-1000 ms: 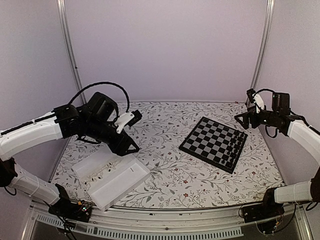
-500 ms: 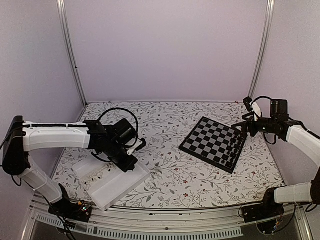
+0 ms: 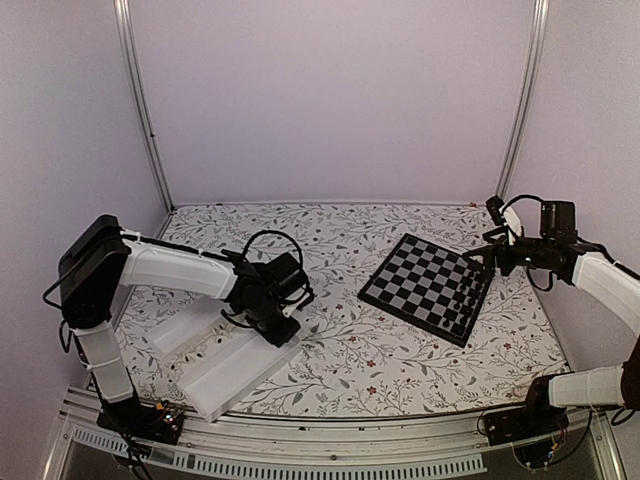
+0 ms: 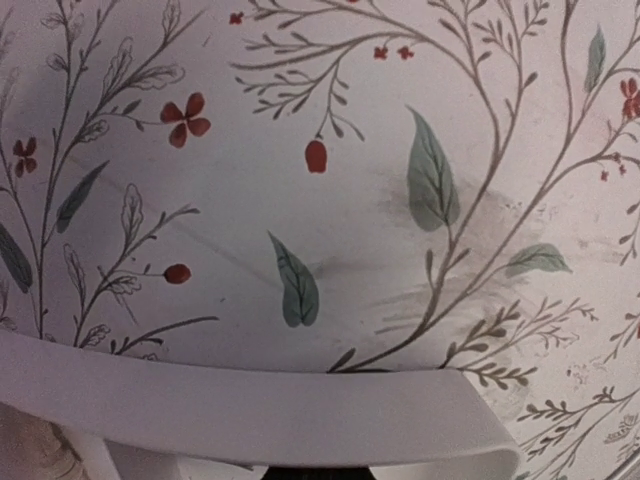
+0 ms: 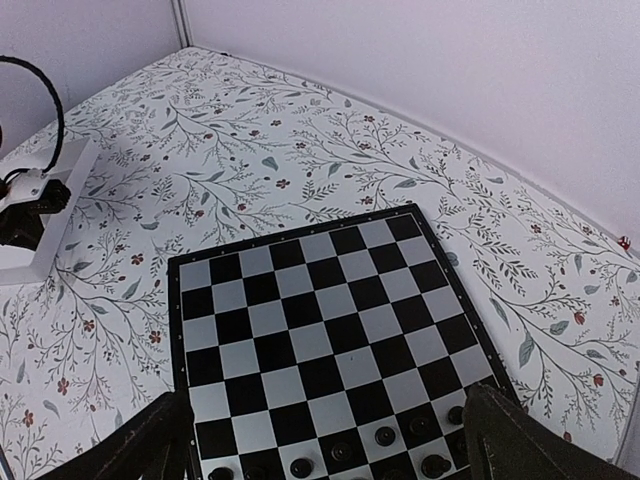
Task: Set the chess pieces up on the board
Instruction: Adjust the storage box at the center of the board.
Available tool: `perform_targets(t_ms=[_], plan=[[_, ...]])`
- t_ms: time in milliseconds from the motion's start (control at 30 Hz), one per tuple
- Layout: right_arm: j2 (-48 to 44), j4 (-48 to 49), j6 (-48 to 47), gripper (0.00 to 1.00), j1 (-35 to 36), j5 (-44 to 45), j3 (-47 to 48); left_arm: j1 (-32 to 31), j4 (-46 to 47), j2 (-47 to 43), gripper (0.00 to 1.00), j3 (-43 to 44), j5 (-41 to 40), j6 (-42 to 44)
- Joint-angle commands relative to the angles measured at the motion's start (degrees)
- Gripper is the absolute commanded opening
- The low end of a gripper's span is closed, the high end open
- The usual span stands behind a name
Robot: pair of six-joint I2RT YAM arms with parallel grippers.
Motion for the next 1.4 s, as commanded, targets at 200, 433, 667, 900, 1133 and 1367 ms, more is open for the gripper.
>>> perform_targets(t_ms=[200, 433, 667, 900, 1133, 1367], plan=[[-0.6, 0.0, -0.8, 0.98, -0.3, -1.0, -1.0, 5.8, 7.9, 7.1, 0.00, 5.9, -8.3, 0.1], [1.5, 0.6, -0.6, 0.98, -0.3, -0.3, -0.8, 12.3, 9.9, 13.3, 0.00, 13.1, -9.0, 1.5], [1.9, 0.5, -0.9, 0.98, -0.3, 0.7, -0.9, 12.8, 9.1, 15.4, 0.00, 18.1, -6.4, 3.5], [6.6, -0.6, 0.6, 0.99, -1.9, 11.5, 5.4, 8.6, 1.9, 9.7, 0.16, 25.4, -7.9, 4.0], [20.5, -4.0, 8.2, 0.79, -9.4, 22.1, 14.4, 7.7, 9.2, 15.4, 0.55, 35.1, -2.6, 1.9], [31.0, -8.5, 12.8, 0.40, -15.7, 24.1, 21.0, 7.7, 8.4, 31.6, 0.37, 54.0, 0.7, -2.4]])
